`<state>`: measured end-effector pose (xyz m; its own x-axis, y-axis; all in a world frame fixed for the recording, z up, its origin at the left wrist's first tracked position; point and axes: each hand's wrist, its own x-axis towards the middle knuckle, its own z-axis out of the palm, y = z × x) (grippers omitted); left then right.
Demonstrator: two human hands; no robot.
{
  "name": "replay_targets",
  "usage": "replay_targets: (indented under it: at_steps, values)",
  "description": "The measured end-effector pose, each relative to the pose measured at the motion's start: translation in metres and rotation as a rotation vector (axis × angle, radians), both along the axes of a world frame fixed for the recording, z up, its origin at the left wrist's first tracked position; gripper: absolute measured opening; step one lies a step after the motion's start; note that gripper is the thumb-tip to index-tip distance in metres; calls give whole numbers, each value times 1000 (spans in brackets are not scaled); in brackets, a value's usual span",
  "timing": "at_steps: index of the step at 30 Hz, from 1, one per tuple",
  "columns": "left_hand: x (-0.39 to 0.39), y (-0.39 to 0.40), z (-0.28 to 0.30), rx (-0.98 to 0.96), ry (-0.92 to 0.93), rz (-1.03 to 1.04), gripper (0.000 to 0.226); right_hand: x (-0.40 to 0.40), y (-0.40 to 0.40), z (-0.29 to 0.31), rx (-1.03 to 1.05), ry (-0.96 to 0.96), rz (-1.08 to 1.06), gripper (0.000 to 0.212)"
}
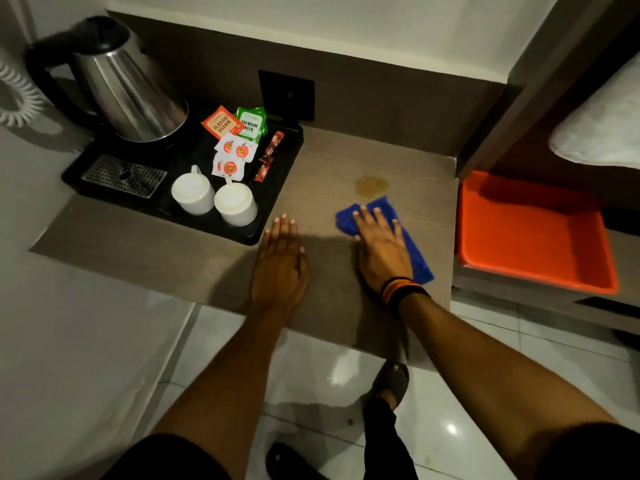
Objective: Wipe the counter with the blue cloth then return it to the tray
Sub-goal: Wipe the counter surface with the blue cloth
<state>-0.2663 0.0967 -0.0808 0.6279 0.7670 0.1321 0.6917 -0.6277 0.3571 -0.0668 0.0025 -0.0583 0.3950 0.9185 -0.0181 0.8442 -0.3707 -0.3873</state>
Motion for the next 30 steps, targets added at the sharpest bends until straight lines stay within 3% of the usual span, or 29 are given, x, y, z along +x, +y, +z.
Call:
replay_targets:
  at_steps: [3,5,8,12,15,19,22,27,30]
  values:
    - [-1,1,-1,9,17,-18,62,-44,-37,-3,11,-67,261,54]
    - [-3,0,-1,14,12,-21,62,-41,-74,0,1,-60,315,54]
    - [-4,1,-2,9,0,-27,62,2,-97,3,-13,17,166,53]
    - [-1,2,-2,-1,-4,-3,62,16,-40,1,6,-15,-49,52]
    - [0,0,0,-14,8,0,63,-23,-21,0,21,-28,53,52]
    - [-1,-1,2,-9,23,-10,61,-52,-78,3,12,-31,279,54]
    - [0,-1,3,-10,1,-14,61,-15,-89,6,17,-4,166,53]
    - [11,8,-1,-8,-25,17,61,36,2,2,32,-6,-131,54]
    - [22,18,-1,19,-23,-1,59,3,28,-4,57,-29,4,54]
